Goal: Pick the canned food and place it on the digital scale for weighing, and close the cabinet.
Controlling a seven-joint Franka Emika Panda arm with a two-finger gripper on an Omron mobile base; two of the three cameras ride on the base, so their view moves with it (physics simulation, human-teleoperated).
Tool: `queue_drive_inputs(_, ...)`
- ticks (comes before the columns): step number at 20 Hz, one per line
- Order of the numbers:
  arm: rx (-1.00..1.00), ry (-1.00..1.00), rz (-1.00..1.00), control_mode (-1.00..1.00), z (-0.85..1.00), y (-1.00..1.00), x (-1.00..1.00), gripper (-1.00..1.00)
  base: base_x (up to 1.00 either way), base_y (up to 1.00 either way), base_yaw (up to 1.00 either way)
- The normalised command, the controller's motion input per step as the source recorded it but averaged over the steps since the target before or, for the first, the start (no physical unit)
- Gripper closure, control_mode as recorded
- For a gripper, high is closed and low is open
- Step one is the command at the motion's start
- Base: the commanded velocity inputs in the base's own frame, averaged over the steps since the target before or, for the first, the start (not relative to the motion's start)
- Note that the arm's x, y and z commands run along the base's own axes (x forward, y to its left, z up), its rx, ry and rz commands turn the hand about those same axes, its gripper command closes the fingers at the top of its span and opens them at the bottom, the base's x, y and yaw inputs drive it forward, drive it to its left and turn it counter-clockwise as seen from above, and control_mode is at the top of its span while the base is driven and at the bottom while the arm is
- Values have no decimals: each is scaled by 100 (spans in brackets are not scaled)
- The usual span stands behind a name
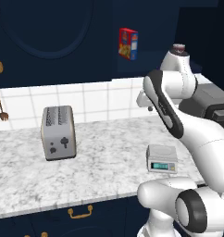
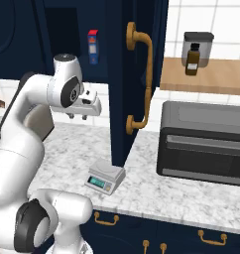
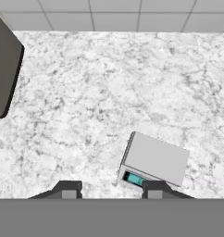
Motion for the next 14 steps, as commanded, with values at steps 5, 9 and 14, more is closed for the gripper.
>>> queue_drive_inputs(5, 0, -7, 0, -100, 0, -1, -40, -100, 0, 0, 0)
queue_drive_inputs(9, -4, -19, -11, -100, 38, -9, -47, -100, 0, 0, 0)
queue_drive_inputs(14, -13, -34, -20, -100, 20, 0, -30, -100, 0, 0, 0)
